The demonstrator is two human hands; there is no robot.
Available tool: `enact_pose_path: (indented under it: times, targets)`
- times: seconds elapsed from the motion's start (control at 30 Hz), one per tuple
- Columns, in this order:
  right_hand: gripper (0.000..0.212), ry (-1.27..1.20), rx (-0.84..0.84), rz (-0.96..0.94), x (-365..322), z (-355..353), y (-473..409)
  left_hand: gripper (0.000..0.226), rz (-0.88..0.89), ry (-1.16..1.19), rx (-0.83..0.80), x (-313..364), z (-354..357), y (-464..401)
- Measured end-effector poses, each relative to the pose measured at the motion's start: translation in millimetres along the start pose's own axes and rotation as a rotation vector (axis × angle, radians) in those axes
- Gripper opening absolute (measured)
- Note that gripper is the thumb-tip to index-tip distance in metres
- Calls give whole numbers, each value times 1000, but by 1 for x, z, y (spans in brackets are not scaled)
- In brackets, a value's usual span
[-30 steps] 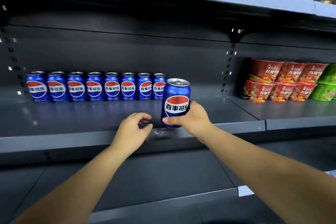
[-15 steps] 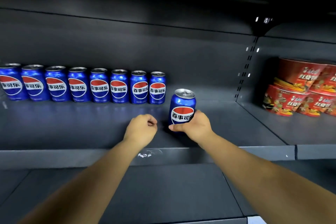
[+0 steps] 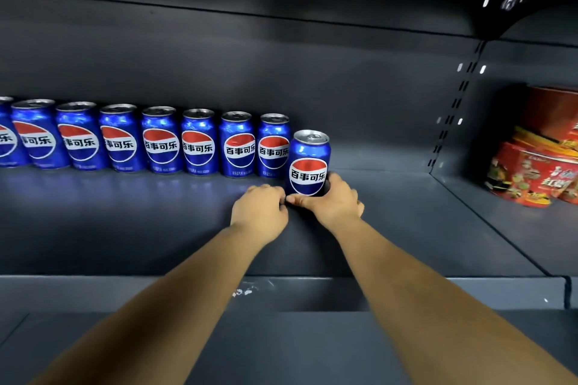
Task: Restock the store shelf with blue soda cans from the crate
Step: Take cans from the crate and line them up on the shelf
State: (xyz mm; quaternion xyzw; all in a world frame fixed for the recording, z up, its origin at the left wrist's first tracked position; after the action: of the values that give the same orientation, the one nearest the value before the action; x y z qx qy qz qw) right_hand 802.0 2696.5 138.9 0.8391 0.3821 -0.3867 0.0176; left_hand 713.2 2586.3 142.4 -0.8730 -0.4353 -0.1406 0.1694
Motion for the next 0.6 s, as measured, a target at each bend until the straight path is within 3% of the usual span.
enact_pose_path:
  times: [0.2, 0.43, 0.6]
  targets:
    - [78, 195, 20, 79, 6, 12, -28, 23, -17, -92, 47, -1, 4, -25]
    - [62, 342, 5, 105, 10, 20, -39, 30, 167, -221, 29, 28, 7, -29]
    - [80, 422, -100, 120, 10, 23, -39, 29, 139, -183, 54, 24, 7, -26]
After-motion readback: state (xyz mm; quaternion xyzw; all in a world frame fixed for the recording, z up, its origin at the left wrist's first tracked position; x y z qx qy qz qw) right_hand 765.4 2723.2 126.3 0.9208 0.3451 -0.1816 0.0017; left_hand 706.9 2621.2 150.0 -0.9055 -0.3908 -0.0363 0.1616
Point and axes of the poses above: each hand's wrist, its own y-axis away from the middle knuckle, its own z-axis out of the palm, x = y × z, the point moved 6 cm from there along -y, towards the middle knuckle, and after that the axes turned 15 degrees about -z, right-handed, at the moved point
